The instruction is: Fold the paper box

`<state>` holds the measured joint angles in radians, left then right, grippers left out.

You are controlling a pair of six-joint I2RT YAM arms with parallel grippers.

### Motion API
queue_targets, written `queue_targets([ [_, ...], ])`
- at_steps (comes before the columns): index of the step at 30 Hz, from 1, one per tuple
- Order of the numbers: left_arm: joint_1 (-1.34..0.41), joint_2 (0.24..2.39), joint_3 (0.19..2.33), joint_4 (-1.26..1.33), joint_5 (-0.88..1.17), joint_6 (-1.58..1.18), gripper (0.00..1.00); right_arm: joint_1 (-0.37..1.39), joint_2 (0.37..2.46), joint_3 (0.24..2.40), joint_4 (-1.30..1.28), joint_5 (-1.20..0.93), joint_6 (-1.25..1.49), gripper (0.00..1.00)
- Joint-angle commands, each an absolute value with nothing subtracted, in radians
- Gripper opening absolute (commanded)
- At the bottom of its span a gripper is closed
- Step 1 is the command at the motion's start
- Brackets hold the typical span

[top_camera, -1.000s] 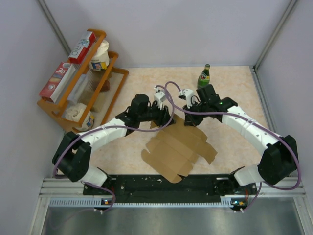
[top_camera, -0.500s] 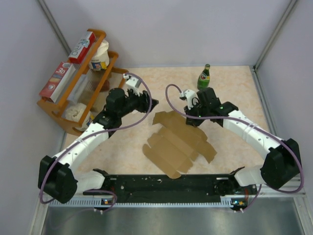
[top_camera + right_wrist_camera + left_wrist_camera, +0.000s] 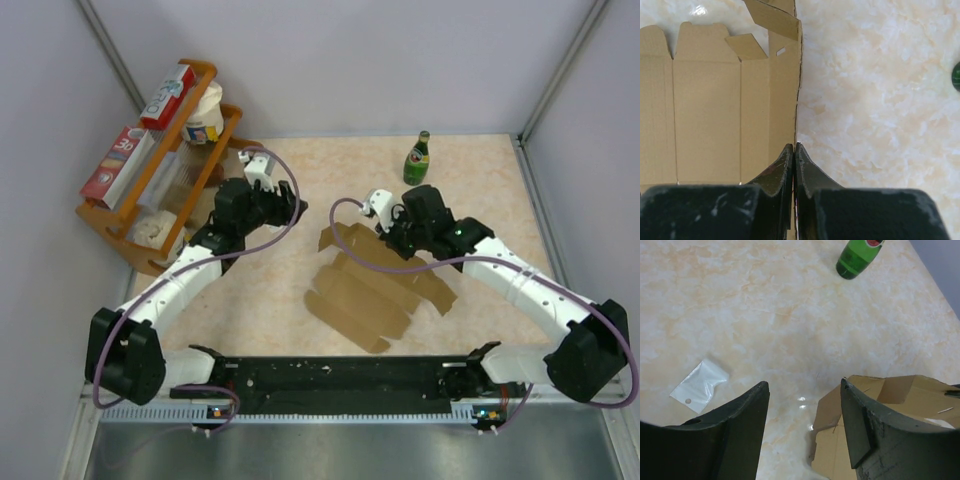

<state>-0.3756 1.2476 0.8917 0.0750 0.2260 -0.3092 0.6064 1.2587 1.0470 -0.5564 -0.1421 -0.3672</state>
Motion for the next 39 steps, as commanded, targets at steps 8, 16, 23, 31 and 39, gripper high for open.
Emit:
queue_targets([
  [8, -0.367, 1.456, 0.936, 0.15, 0.38, -0.298, 0.62, 0.721, 1.253, 1.092, -0.589, -0.046, -0.531, 0.0],
  [16, -0.382, 1.577, 0.956, 0.196, 0.551, -0.351, 0.57, 0.749, 1.249, 1.091, -0.588, -0.041, -0.557, 0.0],
  [23, -0.434, 1.609, 0.93, 0.212, 0.546, -0.347, 0.56, 0.764, 1.261, 1.091, -0.589, -0.043, -0.565, 0.0],
  [31, -0.505, 1.623, 0.908, 0.178, 0.52, -0.314, 0.56, 0.77, 1.293, 1.098, -0.589, -0.04, -0.546, 0.0],
  [39, -0.522, 1.597, 0.816, 0.207, 0.502, -0.333, 0.54, 0.779, 1.313, 1.1, -0.589, -0.011, -0.526, 0.0],
])
